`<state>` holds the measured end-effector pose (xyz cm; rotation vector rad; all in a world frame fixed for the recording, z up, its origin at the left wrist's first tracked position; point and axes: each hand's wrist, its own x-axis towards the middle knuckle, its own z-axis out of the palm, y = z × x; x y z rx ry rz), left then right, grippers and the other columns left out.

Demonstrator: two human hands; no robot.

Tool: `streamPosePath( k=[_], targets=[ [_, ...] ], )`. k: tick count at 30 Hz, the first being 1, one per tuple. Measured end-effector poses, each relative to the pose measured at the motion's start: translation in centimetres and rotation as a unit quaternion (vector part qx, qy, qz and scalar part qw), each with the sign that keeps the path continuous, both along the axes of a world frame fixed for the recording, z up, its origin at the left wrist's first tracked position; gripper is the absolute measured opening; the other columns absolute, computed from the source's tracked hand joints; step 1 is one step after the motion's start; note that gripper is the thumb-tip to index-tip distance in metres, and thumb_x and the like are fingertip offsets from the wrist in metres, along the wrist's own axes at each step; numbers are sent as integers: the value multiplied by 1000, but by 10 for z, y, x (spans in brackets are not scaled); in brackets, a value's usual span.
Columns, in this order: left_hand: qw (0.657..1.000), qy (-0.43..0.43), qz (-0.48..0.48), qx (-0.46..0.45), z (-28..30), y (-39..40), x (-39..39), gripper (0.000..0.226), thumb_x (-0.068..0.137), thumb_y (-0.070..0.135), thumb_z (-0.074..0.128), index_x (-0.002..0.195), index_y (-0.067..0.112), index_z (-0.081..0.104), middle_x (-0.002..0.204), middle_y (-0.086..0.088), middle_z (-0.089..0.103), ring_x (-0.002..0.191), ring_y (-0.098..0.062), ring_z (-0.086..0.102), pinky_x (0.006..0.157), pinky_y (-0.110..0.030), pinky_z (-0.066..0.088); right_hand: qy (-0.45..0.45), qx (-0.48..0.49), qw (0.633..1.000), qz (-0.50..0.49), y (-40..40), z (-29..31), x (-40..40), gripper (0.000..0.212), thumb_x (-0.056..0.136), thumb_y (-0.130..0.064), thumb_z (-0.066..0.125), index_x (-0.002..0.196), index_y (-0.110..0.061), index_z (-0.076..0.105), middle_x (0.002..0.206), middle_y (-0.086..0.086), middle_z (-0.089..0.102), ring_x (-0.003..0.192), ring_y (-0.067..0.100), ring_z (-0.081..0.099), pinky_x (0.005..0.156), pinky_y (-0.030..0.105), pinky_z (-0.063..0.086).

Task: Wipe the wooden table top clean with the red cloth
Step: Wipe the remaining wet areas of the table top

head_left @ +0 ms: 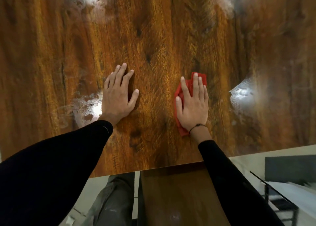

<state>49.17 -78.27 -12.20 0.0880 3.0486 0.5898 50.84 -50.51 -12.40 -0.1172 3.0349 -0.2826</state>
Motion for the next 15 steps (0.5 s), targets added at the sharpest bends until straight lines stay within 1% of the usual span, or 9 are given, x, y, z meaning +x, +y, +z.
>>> streamPosePath(
  k=[3, 7, 11, 15],
  targets=[
    [1000, 6, 1, -4, -1, 2, 1, 62, 111, 42, 57, 165, 14, 44, 182, -10, 27, 171, -28, 19, 137, -52, 18, 12, 8, 1000, 10, -16, -1, -21, 70, 117, -49, 38, 181, -27, 23, 188, 21, 9, 176, 39, 10, 142, 55, 13],
    [1000, 20, 6, -12, 0, 4, 0, 64, 109, 44, 58, 164, 14, 45, 181, -9, 29, 170, -28, 22, 136, -50, 20, 16, 9, 996, 88, -42, 4, -24, 72, 117, -52, 37, 181, -24, 22, 187, 25, 7, 175, 40, 8, 142, 56, 12],
    [1000, 18, 4, -12, 3, 5, -1, 65, 108, 45, 57, 164, 15, 46, 181, -9, 29, 170, -28, 23, 135, -49, 20, -16, -16, 986, 164, -65, 6, 19, 74, 117, -55, 36, 182, -24, 18, 188, 23, -1, 176, 39, 2, 142, 58, 9],
    [1000, 7, 11, -6, 2, 5, 0, 65, 107, 45, 57, 163, 14, 47, 181, -8, 29, 170, -29, 23, 135, -50, 19, -39, -26, 980, 191, -36, -2, 74, 74, 118, -59, 34, 182, -26, 18, 189, 18, -2, 176, 36, 3, 142, 56, 6]
  ],
)
